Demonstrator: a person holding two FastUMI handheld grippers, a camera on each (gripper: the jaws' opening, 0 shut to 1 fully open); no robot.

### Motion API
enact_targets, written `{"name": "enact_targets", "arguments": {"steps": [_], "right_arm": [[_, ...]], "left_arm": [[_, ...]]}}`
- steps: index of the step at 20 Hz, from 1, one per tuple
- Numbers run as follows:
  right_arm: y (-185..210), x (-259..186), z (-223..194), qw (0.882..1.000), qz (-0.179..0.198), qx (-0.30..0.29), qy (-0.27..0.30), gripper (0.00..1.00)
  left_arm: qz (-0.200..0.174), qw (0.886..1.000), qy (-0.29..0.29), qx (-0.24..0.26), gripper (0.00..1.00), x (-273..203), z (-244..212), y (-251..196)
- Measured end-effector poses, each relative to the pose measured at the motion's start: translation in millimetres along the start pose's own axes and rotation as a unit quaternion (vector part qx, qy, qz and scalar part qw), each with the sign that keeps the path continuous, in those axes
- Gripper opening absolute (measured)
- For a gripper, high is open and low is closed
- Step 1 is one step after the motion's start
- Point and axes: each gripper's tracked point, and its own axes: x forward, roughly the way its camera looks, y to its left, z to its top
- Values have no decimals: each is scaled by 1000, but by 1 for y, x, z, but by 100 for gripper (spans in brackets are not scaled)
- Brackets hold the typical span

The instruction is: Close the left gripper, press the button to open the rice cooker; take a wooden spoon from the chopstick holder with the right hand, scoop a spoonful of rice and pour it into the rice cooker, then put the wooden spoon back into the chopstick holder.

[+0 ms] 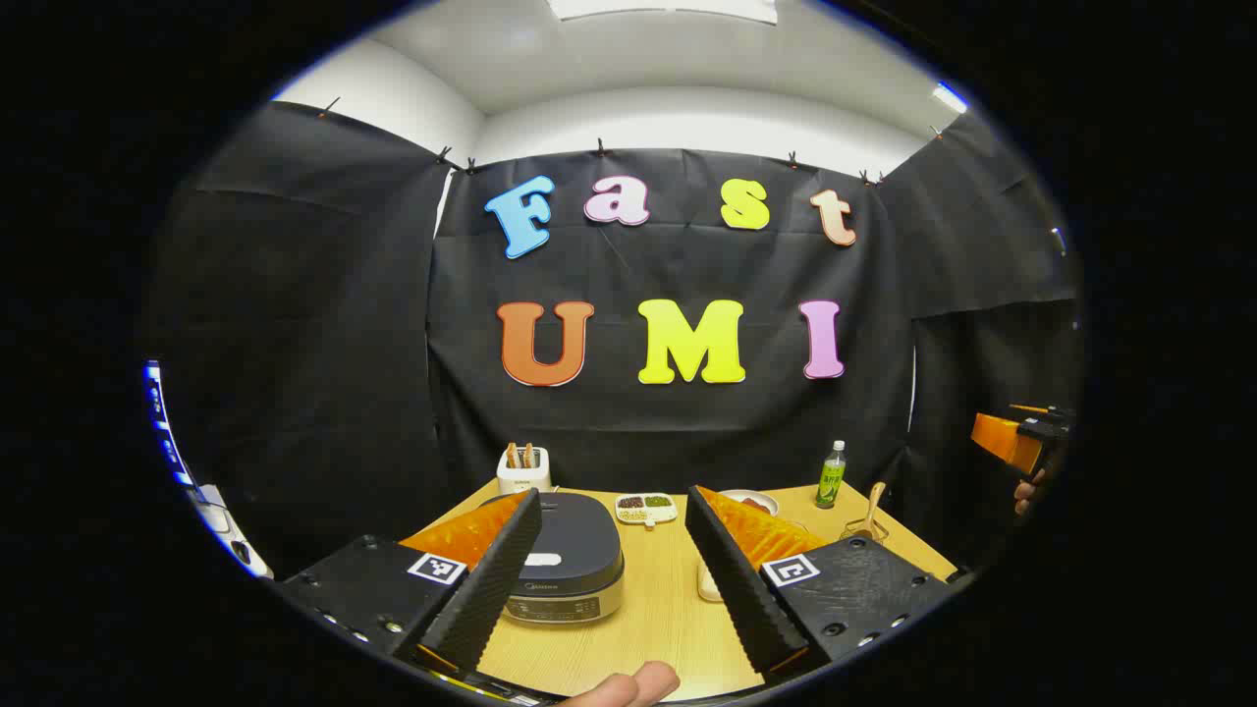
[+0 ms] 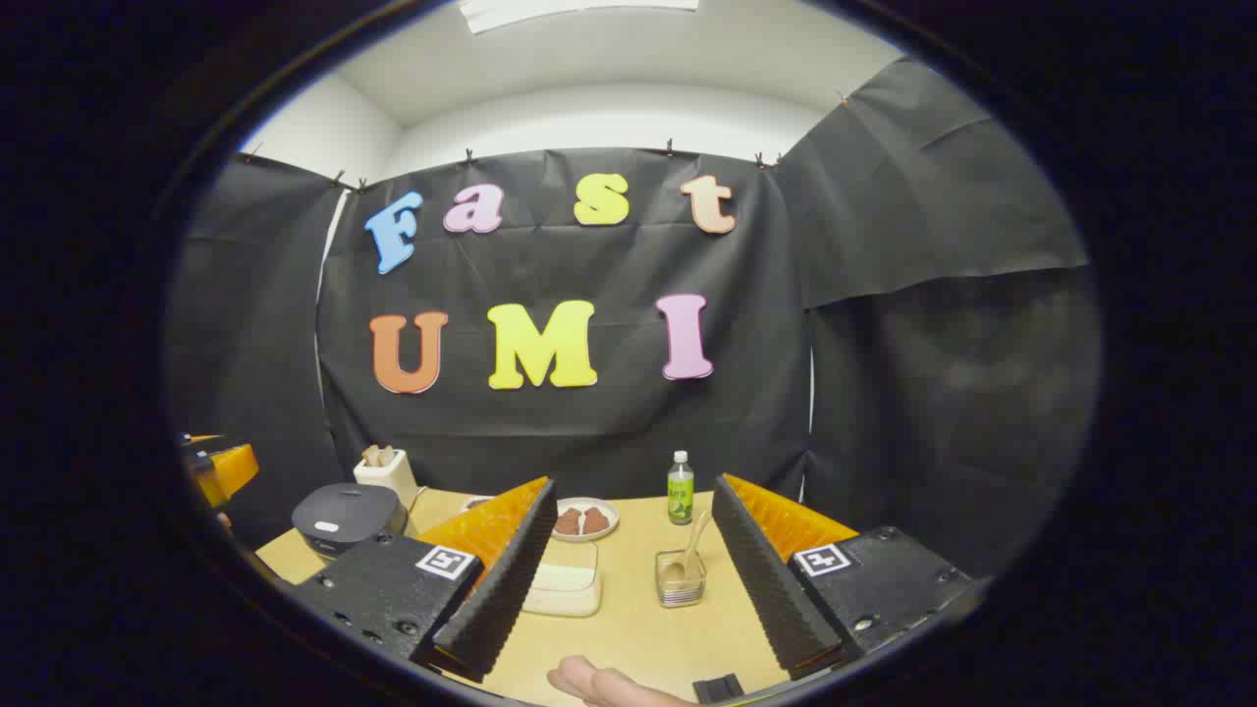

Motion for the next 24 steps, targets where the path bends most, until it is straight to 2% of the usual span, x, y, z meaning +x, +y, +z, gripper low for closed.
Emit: {"name": "enact_targets", "arguments": {"steps": [7,11,13,21,24], "right_arm": [[-16,-9,2,1000,-14,-8,-8,99],[-20,-9,3,1000,-9,3,-10,100],[-29,-8,4,1000,-19,4,-13,100],[-30,-11,3,1000,-9,1,-18,100],[-27,-10,4,1000,0,2,-25,100]], "left_arm": [[13,1000,10,-5,94,4,-19,9],[17,1000,0,9,94,5,-13,10],[14,1000,-2,11,94,6,-11,10],[36,999,3,0,95,19,-20,35],[46,999,9,13,94,30,-30,42]]}}
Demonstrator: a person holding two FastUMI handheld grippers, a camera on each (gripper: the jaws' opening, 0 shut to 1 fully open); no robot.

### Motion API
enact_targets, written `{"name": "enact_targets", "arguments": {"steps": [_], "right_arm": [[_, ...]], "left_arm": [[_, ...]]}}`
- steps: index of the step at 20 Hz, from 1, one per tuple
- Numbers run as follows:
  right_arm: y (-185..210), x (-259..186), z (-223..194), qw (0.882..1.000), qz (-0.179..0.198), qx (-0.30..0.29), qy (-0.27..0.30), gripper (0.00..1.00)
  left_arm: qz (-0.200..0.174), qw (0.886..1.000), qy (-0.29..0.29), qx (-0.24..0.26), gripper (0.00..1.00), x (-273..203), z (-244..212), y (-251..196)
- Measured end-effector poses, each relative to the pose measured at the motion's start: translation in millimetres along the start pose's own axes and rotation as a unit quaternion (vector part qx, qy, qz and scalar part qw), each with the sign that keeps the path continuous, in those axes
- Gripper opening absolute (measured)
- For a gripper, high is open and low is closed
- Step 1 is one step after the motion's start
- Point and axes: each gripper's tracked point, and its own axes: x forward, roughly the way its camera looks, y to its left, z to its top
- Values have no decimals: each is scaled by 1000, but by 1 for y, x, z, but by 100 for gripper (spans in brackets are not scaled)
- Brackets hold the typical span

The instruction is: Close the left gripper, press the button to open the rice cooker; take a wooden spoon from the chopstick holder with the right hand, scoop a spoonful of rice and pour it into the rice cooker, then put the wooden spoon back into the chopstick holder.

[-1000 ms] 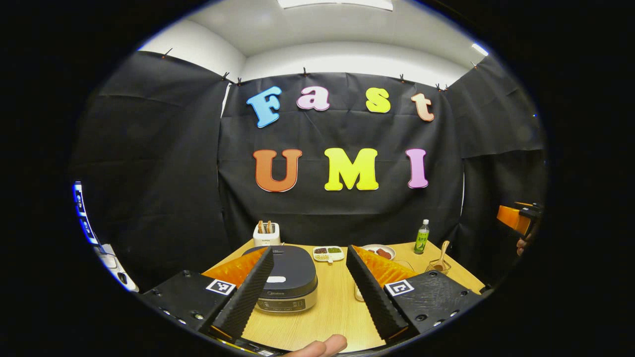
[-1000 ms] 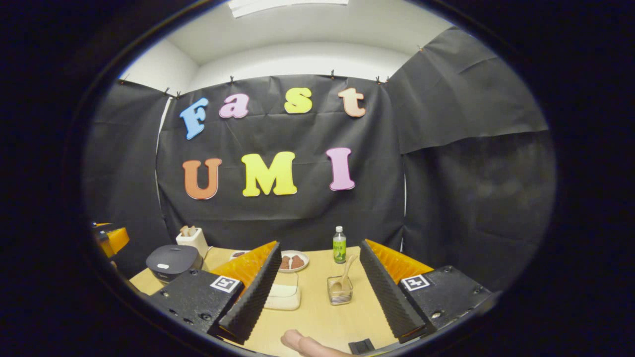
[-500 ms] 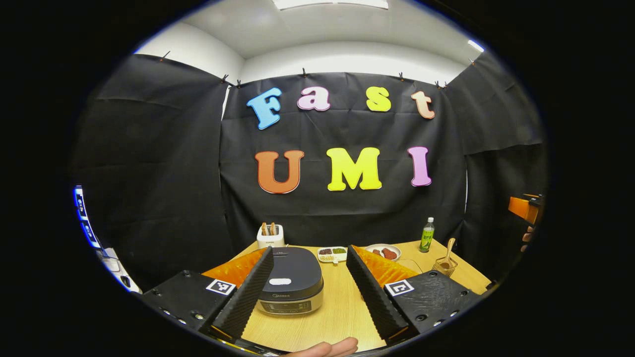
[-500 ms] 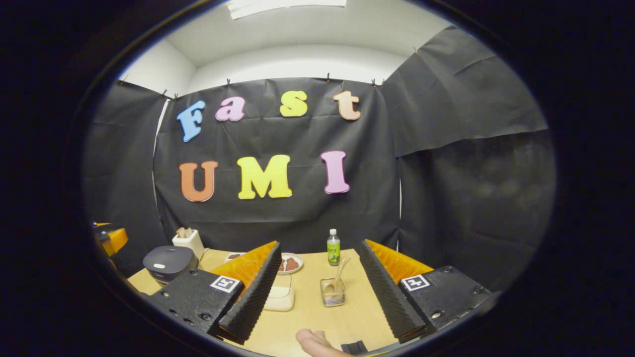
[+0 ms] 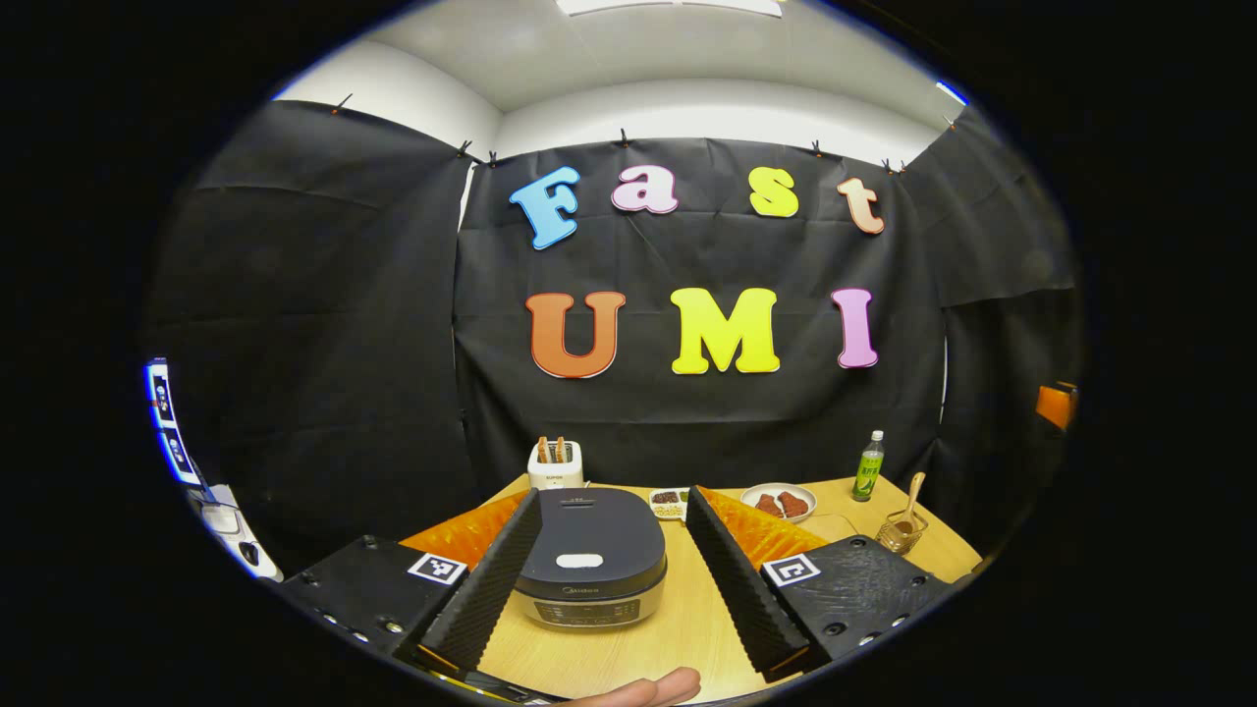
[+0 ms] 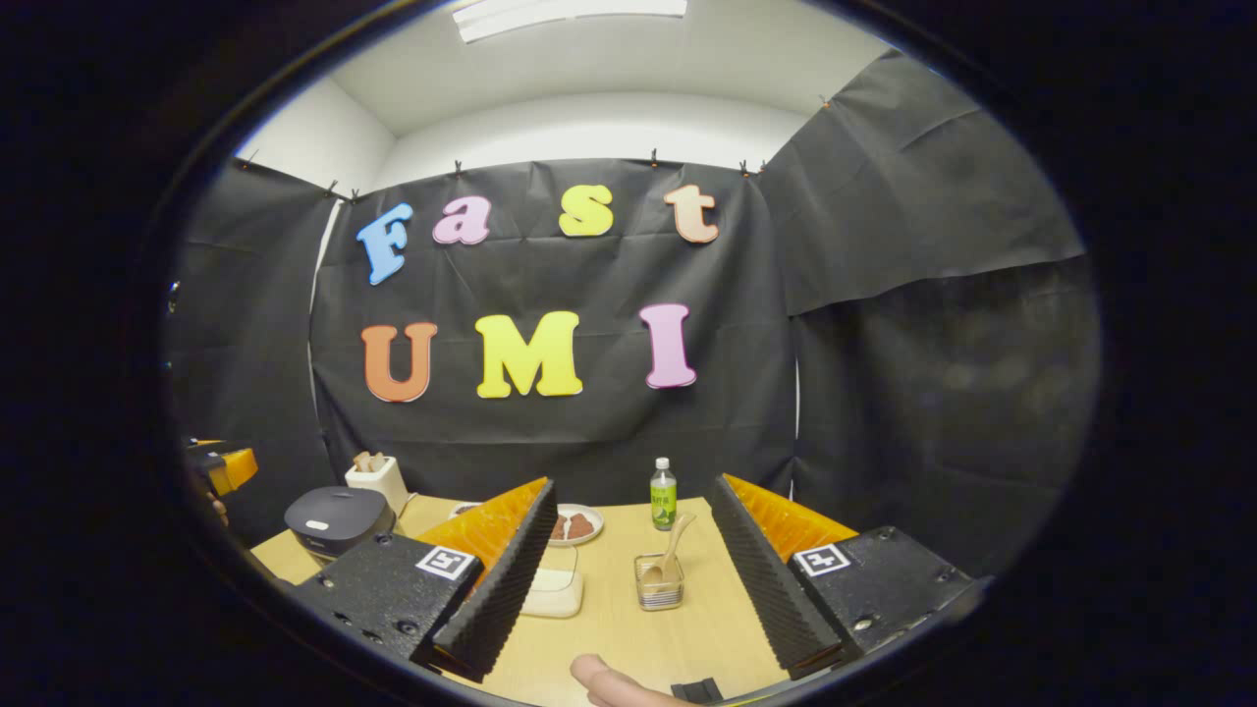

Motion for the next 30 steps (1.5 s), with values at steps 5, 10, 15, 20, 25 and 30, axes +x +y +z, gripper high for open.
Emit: {"name": "enact_targets", "arguments": {"steps": [5,10,15,20,25,30], "right_arm": [[3,-1,-11,1000,11,-10,4,99],[-4,-2,-23,1000,17,-24,7,100],[-15,1,-37,999,21,-21,17,100],[-28,7,-54,999,19,-19,22,99],[-38,14,-71,999,20,-18,37,100],[-42,21,-87,998,26,-18,47,100]], "left_arm": [[9,998,43,38,94,19,-28,4],[-10,997,72,19,65,32,-43,0],[-5,994,109,7,28,48,-61,4],[4,990,137,7,29,63,-80,9],[26,980,195,-11,0,81,-125,21],[21,972,232,-27,0,97,-143,19]]}}
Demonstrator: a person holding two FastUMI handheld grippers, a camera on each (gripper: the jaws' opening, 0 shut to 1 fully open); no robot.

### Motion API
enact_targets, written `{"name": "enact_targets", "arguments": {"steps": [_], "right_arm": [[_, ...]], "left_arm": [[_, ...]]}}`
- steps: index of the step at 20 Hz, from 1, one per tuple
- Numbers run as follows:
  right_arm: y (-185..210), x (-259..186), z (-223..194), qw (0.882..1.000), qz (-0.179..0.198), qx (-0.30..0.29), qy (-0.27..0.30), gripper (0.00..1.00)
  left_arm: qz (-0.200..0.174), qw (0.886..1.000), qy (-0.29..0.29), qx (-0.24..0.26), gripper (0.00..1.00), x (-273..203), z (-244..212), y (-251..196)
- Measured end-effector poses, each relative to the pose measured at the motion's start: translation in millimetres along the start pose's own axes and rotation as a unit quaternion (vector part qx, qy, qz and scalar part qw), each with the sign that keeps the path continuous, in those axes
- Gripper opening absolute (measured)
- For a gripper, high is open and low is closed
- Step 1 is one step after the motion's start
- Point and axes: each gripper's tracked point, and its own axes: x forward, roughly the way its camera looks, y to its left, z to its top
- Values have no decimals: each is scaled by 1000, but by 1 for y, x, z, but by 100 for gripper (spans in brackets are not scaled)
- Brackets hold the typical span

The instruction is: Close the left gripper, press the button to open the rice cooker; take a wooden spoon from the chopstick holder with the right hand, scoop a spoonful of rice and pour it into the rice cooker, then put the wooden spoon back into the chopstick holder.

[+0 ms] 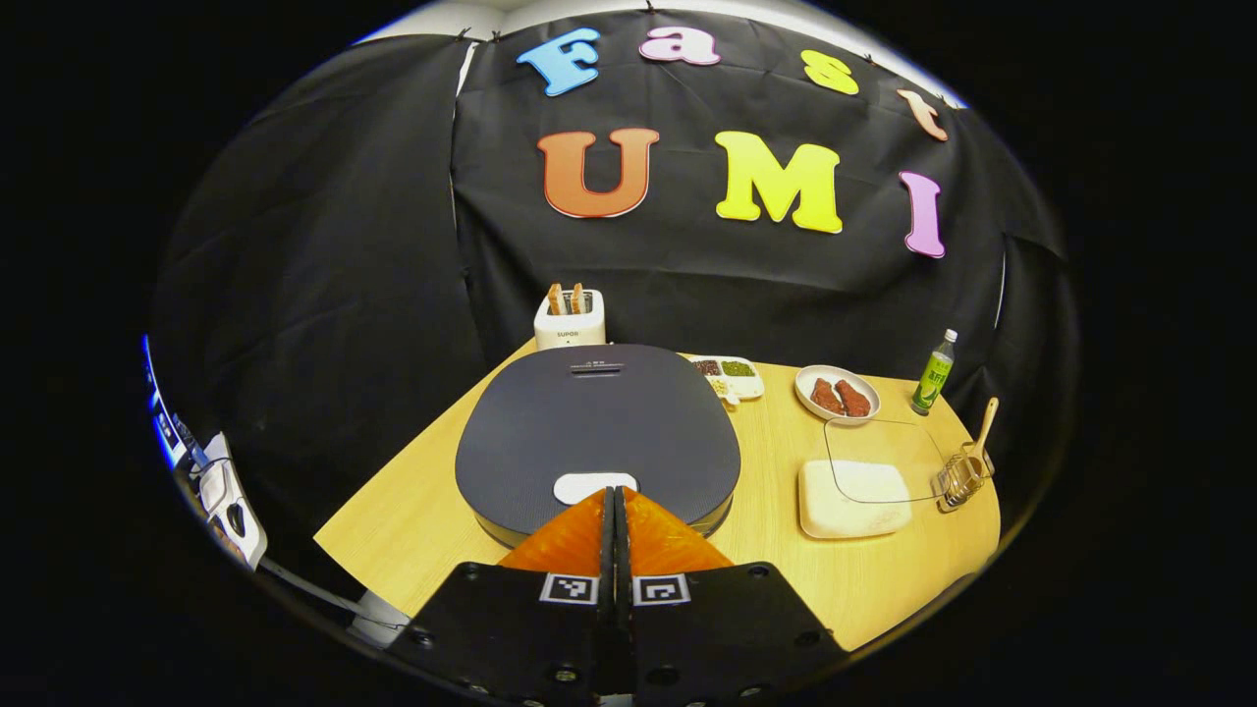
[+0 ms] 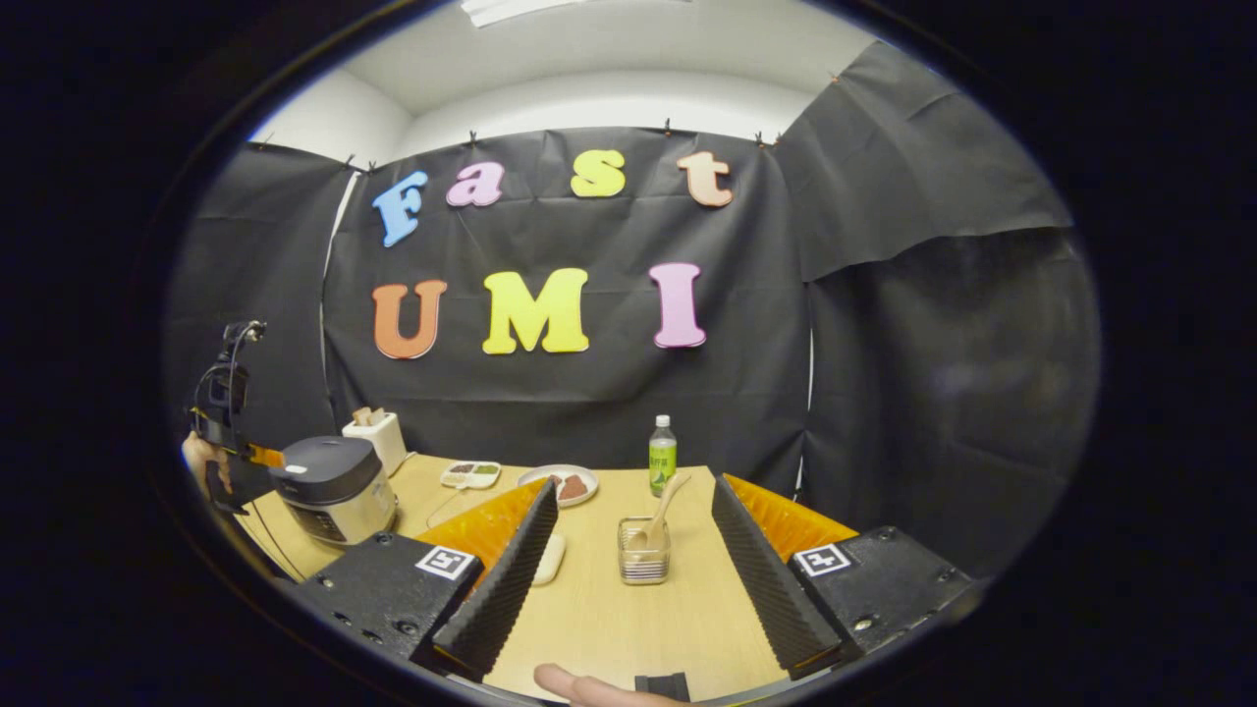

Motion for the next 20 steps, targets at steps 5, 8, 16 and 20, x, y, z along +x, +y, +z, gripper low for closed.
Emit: {"name": "enact_targets", "arguments": {"steps": [5,8,16,20], "right_arm": [[-6,11,-19,1000,2,4,13,100],[-13,19,-35,1000,-1,8,26,100],[-22,38,-59,999,-6,23,45,100],[-19,39,-65,998,-7,27,49,100]], "left_arm": [[1,1000,-6,-7,0,15,11,-1],[13,1000,3,-7,0,28,7,3],[17,999,35,-6,0,34,-7,7],[0,998,45,-40,0,31,-7,8]]}}
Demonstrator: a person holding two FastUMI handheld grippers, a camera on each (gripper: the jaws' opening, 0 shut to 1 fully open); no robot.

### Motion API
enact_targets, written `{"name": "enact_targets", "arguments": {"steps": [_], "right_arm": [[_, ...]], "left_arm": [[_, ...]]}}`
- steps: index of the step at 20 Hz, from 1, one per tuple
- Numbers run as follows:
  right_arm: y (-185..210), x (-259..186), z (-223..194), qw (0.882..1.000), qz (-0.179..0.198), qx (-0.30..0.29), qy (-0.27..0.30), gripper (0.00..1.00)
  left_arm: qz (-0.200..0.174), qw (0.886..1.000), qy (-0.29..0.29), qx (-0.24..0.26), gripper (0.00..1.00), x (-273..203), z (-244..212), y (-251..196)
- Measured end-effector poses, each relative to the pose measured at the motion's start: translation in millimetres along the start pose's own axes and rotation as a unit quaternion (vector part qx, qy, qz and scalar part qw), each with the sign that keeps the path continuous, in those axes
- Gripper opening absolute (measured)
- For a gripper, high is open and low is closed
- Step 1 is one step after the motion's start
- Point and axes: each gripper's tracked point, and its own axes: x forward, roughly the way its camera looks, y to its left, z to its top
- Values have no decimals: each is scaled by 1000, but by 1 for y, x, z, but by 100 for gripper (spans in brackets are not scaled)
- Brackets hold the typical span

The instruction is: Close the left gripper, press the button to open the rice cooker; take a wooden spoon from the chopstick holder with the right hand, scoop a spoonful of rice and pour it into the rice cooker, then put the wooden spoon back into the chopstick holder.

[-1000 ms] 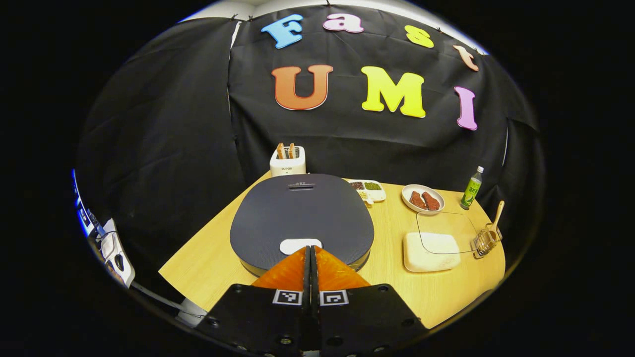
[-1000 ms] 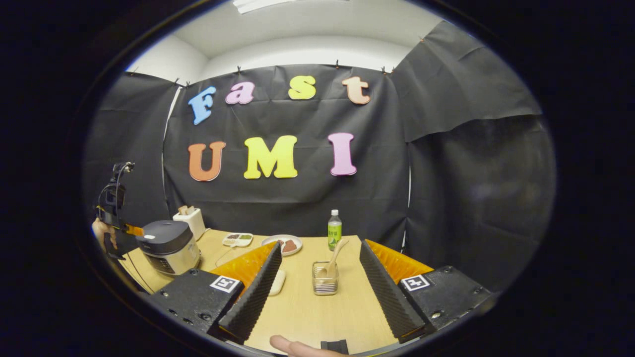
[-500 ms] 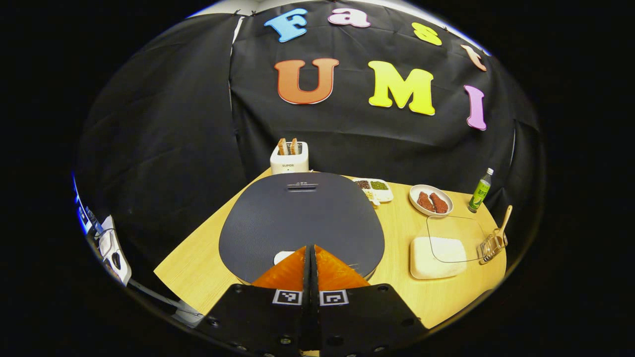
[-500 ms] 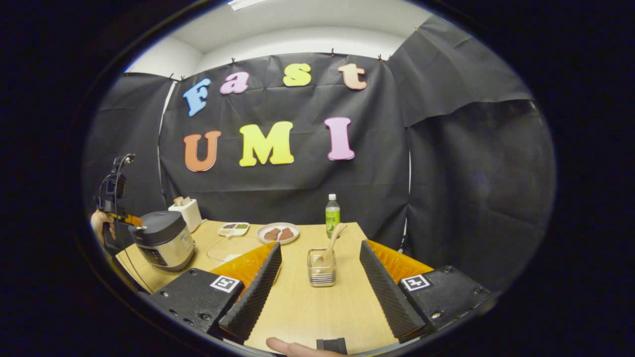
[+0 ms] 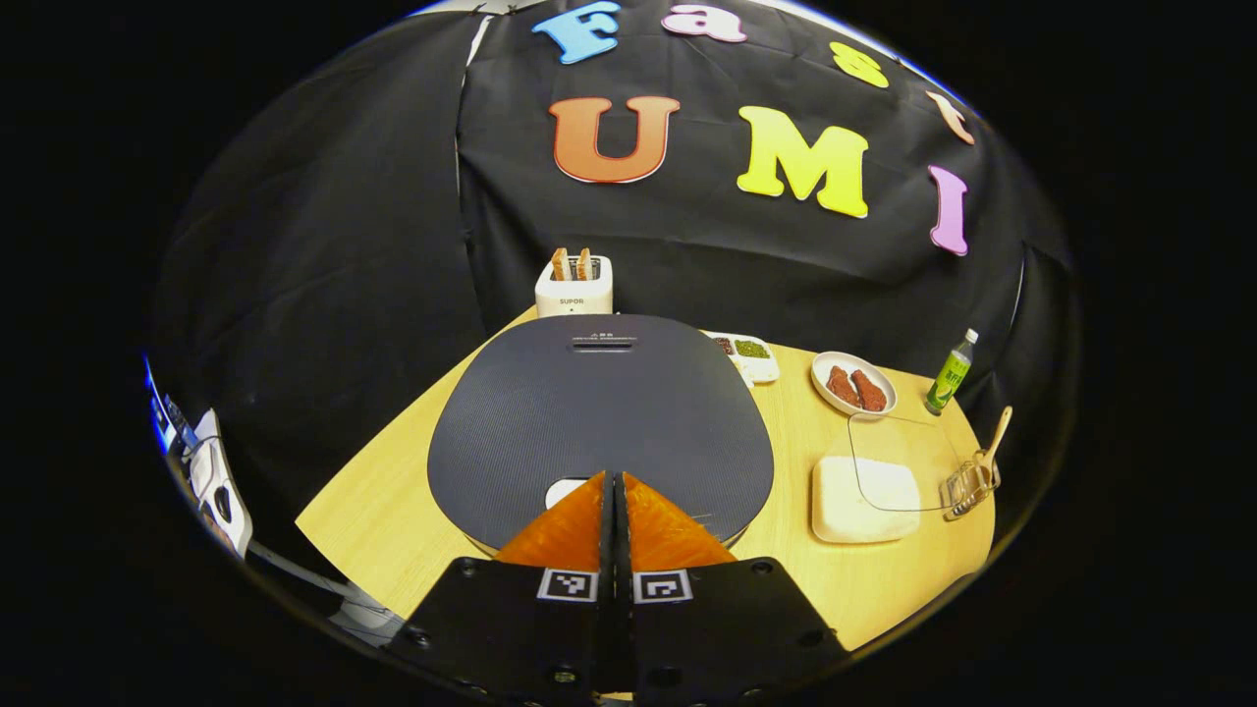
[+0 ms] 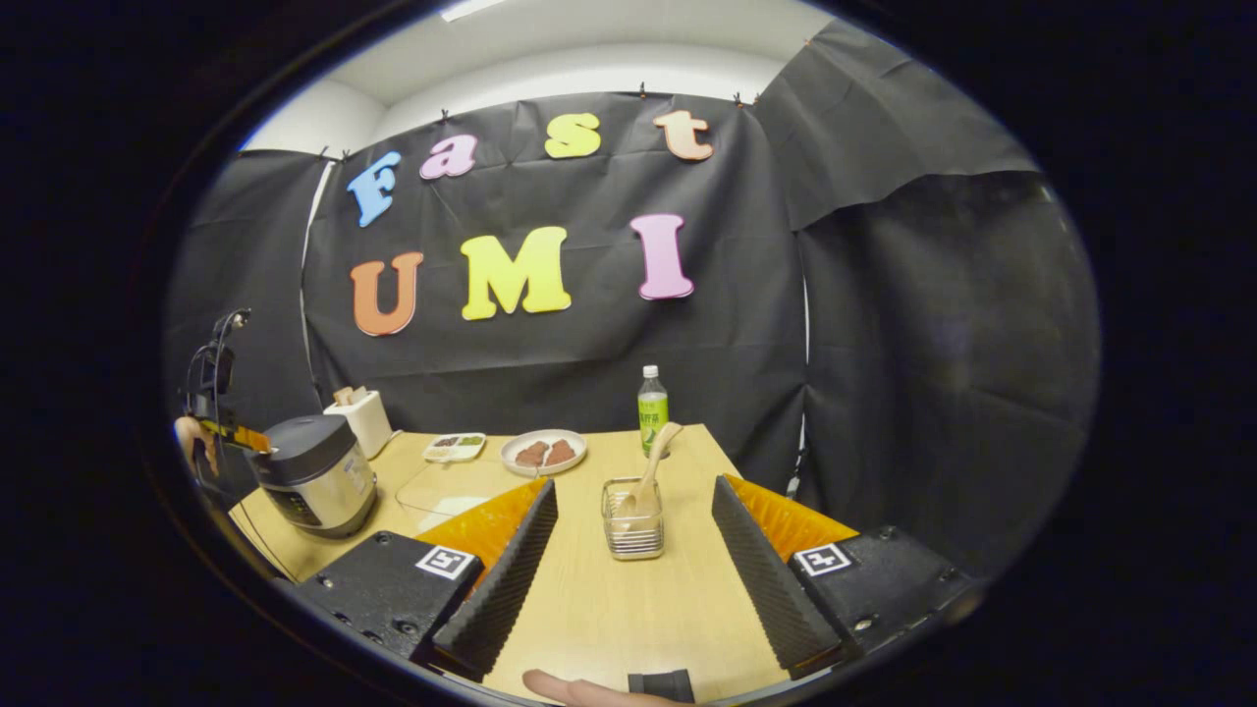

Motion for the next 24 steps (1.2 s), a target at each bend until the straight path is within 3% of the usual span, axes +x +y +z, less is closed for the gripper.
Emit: {"name": "enact_targets", "arguments": {"steps": [4,8,12,13,14,17,18,19,22,23,24], "right_arm": [[-1,-10,7,1000,-2,-20,-8,99],[-4,-19,15,999,-11,-36,-25,100],[3,-20,13,999,-7,-30,-24,100],[5,-20,12,999,-4,-29,-22,100],[8,-19,10,999,0,-30,-19,100],[6,-16,7,999,-1,-32,-18,100],[4,-14,6,999,-4,-32,-17,100],[2,-10,4,999,-6,-30,-14,100],[0,1,-2,1000,-3,-20,-8,100],[0,6,-3,1000,1,-16,-9,100],[1,12,-3,1000,6,-13,-11,99]], "left_arm": [[-10,1000,-22,-14,0,-14,16,-1],[5,997,-73,29,2,-41,45,-9],[0,993,-109,55,67,-92,61,-30],[0,990,-123,62,69,-101,66,-34],[-3,989,-131,69,80,-112,65,-40],[-21,985,-155,68,86,-139,61,-55],[-24,984,-164,59,79,-149,59,-55],[-27,983,-174,54,88,-157,60,-57],[-31,979,-198,40,96,-175,59,-59],[-32,977,-207,36,89,-181,59,-58],[-36,975,-214,35,96,-187,60,-60]]}}
